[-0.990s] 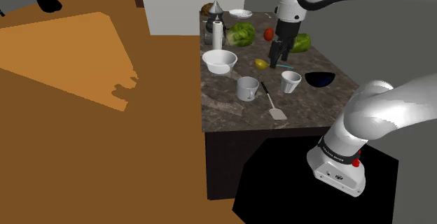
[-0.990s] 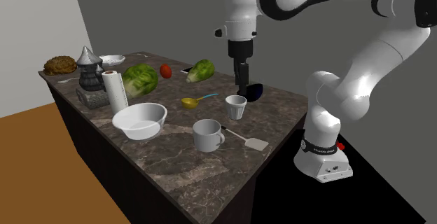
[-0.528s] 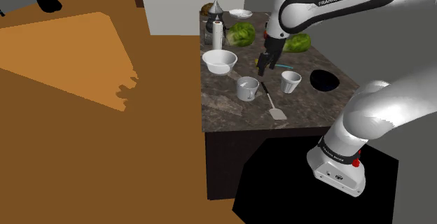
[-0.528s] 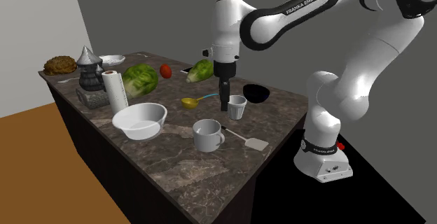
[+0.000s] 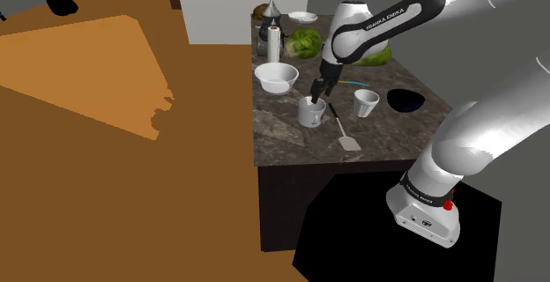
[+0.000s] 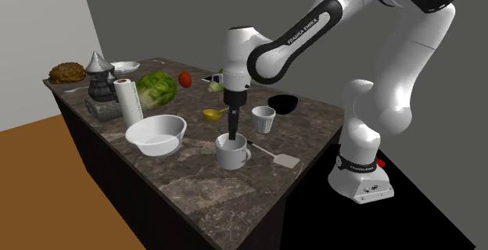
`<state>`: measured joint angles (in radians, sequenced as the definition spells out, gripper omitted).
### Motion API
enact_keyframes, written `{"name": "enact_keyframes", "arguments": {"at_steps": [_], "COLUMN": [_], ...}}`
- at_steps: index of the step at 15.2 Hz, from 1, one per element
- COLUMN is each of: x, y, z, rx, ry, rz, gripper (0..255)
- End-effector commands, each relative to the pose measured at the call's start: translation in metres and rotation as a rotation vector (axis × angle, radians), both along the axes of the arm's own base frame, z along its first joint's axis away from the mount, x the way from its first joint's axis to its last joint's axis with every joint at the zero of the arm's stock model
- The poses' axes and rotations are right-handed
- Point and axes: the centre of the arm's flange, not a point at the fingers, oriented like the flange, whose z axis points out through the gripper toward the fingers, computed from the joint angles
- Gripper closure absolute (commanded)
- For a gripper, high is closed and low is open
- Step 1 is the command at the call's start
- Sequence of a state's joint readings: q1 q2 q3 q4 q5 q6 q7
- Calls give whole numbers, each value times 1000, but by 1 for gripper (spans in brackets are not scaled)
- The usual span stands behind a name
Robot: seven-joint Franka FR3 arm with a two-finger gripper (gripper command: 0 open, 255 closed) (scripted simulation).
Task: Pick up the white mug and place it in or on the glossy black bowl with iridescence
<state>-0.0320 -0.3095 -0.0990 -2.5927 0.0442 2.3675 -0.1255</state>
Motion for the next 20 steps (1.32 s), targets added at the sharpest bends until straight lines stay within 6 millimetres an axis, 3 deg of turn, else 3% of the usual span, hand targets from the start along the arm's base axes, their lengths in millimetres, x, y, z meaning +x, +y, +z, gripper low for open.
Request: {"name": "enact_keyframes", "arguments": {"at_steps": [1,6,13,14,20], "x": [3,6,6,6,6], "y": [-1,0,0,0,0], "z": [-12,-36,-36,-36,-36], "rx": [0,0,0,0,0], "ry": [-4,-4,-4,-4,-4], "rz": [-1,-1,-1,-1,-1], "gripper": [0,0,0,255,255]}}
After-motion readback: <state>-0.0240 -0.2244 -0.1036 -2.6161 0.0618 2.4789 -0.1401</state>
